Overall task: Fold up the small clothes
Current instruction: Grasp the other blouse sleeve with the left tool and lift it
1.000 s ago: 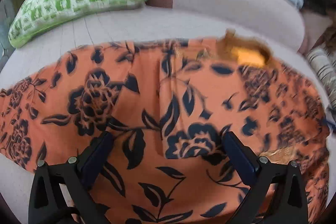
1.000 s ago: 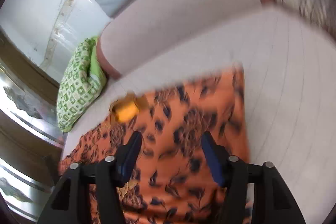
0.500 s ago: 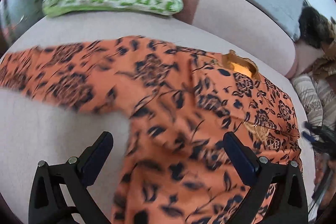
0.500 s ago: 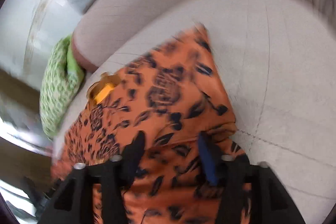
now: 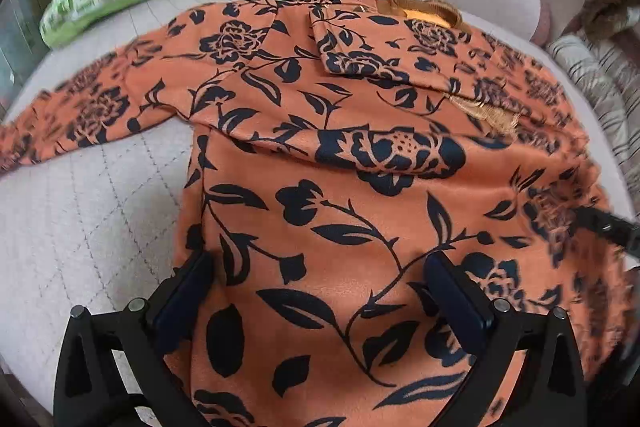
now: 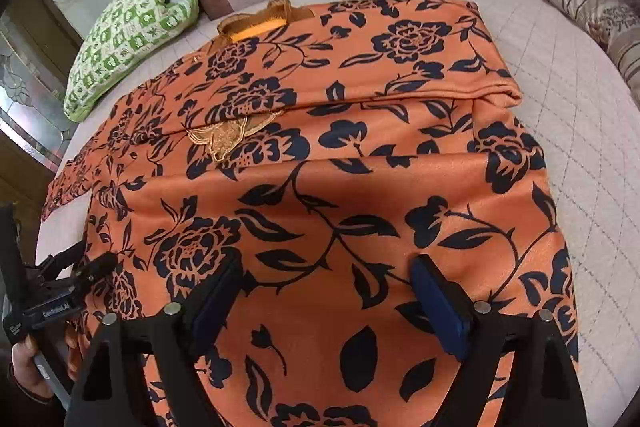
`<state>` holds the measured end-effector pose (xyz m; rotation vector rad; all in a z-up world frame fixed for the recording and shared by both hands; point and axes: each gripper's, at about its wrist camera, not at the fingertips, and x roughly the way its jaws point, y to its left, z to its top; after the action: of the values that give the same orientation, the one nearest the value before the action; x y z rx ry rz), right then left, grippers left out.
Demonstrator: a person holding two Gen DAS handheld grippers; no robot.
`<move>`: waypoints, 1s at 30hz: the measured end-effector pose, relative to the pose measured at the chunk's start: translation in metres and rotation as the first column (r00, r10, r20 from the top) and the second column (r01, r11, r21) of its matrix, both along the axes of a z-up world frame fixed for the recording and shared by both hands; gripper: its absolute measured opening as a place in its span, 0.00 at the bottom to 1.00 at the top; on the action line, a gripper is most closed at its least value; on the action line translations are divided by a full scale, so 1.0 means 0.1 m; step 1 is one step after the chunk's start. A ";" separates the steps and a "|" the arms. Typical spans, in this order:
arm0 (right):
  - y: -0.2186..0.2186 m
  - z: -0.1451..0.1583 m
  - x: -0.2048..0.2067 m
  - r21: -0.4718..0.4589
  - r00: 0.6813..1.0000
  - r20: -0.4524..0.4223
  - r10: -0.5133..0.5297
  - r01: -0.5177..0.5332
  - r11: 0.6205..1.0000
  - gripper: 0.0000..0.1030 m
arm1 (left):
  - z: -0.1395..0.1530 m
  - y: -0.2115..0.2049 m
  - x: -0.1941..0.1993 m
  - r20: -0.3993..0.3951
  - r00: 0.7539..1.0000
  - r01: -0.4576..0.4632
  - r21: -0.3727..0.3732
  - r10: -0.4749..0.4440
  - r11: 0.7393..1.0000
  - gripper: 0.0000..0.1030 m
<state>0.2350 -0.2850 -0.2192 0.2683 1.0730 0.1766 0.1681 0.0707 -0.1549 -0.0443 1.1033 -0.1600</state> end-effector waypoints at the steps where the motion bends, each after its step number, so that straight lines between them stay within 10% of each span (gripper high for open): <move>1: -0.02 0.00 -0.01 0.018 1.000 -0.001 -0.008 0.008 1.000 0.85 | 0.07 0.08 -0.01 0.001 1.000 -0.008 -0.043 0.008 0.999 1.00; 7: -0.02 -0.05 0.05 0.038 1.000 0.008 -0.003 0.003 0.999 0.85 | 0.77 1.09 -0.11 0.212 0.935 -0.242 -0.209 0.285 0.948 1.00; 11: -0.05 0.00 -0.03 0.027 1.000 0.015 0.003 -0.003 1.000 0.87 | 0.66 2.35 0.01 0.104 0.797 -0.512 -0.408 0.596 0.756 1.00; 17: -0.07 0.00 -0.05 0.038 1.000 0.022 0.001 -0.002 0.999 0.88 | 0.22 3.36 0.23 -0.065 0.632 -0.678 -0.528 0.772 0.510 0.91; 26: -0.04 -0.01 -0.05 0.047 0.999 0.040 0.009 -0.011 0.999 0.90 | -0.01 3.69 0.22 -0.174 0.534 -0.697 -0.645 0.827 0.314 0.90; 29: -0.08 -0.01 -0.06 0.066 0.999 0.052 0.010 -0.013 0.998 0.90 | -0.05 3.81 0.19 -0.219 0.477 -0.715 -0.659 0.851 0.231 0.64; 30: -0.09 -0.01 -0.07 0.077 0.998 0.059 0.006 -0.011 0.997 0.90 | -0.06 3.84 0.20 -0.229 0.471 -0.725 -0.651 0.852 0.225 0.29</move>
<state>0.2277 -0.2941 -0.2203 0.3260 1.0103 0.2325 0.1877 0.4548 -0.1608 -1.2767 0.6464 0.3956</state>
